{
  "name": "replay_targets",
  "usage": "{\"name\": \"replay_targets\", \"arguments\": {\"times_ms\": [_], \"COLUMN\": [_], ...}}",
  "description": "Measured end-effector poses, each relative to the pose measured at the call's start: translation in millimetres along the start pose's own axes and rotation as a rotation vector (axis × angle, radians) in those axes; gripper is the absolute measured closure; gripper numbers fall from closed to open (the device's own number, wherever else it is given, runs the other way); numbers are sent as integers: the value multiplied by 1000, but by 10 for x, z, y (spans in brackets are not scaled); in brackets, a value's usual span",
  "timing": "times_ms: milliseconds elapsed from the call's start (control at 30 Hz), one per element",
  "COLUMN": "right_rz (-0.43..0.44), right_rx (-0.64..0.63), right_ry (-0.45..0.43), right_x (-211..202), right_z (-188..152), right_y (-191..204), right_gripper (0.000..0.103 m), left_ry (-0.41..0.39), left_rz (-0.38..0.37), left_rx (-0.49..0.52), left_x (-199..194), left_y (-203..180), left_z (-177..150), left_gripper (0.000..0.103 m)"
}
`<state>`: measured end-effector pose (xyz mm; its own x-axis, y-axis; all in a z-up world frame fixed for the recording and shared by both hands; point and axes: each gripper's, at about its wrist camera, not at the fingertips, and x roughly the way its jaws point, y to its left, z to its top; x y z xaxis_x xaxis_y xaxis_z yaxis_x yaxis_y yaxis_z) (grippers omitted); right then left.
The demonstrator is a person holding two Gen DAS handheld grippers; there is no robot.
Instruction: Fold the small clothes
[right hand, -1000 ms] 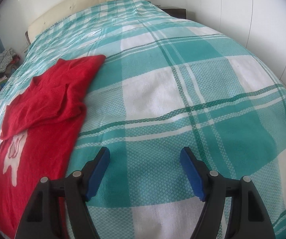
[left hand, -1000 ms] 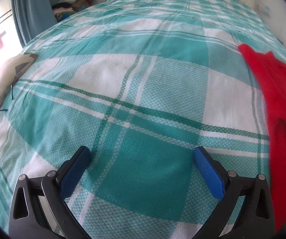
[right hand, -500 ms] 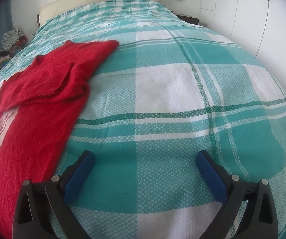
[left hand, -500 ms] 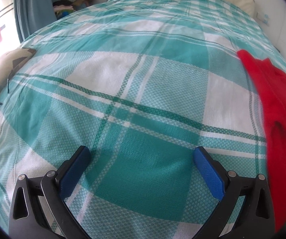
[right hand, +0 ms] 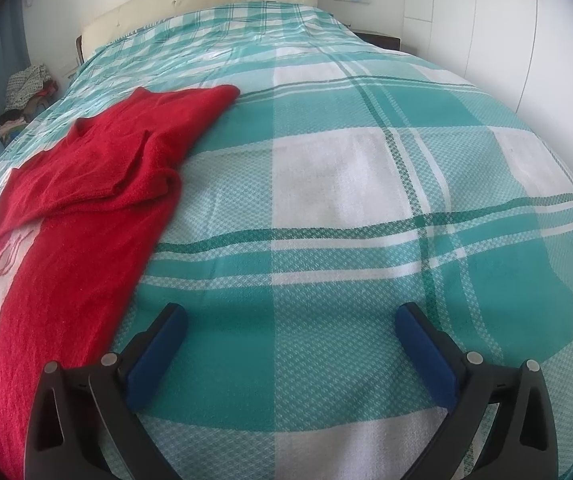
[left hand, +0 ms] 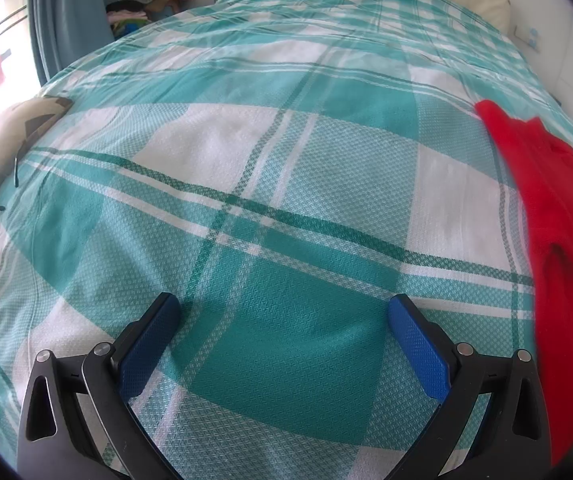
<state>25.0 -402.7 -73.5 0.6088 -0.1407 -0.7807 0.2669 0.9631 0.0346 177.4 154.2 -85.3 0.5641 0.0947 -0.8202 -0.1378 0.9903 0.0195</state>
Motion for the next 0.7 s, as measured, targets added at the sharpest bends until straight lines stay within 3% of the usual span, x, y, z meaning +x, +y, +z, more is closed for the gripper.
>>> {"name": "replay_targets", "arguments": {"times_ms": [700], "right_rz": [2], "right_rx": [2], "right_ry": [-1], "right_x": [-5], "right_z": [-9], "right_y": [11], "right_gripper": [0], "left_ry": [-1], "left_rz": [0], "left_rx": [1], "left_x": [2], "left_y": [1], "left_z": [-2], "left_gripper": [0]}}
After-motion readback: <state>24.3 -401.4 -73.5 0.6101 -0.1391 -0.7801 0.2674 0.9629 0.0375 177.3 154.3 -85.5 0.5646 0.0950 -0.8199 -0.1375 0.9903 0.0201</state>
